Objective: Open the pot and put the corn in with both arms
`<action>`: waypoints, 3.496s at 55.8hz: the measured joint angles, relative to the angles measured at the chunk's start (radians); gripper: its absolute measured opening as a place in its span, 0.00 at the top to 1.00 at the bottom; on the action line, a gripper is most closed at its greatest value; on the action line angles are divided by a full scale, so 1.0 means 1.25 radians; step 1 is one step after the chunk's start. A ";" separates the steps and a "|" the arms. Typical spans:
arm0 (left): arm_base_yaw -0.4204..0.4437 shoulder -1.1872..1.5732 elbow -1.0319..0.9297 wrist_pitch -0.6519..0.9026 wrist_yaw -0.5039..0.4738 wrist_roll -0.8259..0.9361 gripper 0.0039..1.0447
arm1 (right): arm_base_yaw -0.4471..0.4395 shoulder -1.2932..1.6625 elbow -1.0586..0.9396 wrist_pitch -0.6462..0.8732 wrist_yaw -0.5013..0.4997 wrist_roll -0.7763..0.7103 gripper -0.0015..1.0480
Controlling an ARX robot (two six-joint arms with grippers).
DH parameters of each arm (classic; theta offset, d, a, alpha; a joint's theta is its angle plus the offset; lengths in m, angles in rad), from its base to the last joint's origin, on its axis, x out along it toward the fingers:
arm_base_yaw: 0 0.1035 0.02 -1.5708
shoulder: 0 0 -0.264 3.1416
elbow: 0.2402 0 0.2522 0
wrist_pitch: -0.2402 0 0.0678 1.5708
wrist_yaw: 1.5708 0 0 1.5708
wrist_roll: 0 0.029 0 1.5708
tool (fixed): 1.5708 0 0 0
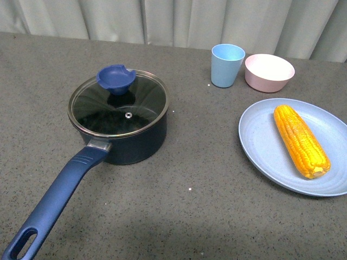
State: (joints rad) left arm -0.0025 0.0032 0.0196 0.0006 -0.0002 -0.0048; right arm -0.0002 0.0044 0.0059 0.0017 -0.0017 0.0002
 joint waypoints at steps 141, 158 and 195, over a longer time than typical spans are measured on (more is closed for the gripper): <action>-0.209 1.478 0.413 0.849 -0.034 -0.083 0.06 | 0.000 0.000 0.000 0.000 0.000 0.000 0.09; -0.252 1.584 0.554 0.807 -0.049 -0.084 0.06 | 0.000 0.000 0.000 0.000 0.000 0.000 0.09; -0.279 1.664 0.605 0.779 -0.066 -0.062 0.40 | 0.000 0.000 0.000 0.000 0.000 0.000 0.09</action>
State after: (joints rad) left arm -0.3511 2.0830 0.7761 0.9741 -0.0830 -0.0822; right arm -0.0002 0.0040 0.0059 0.0017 -0.0017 0.0002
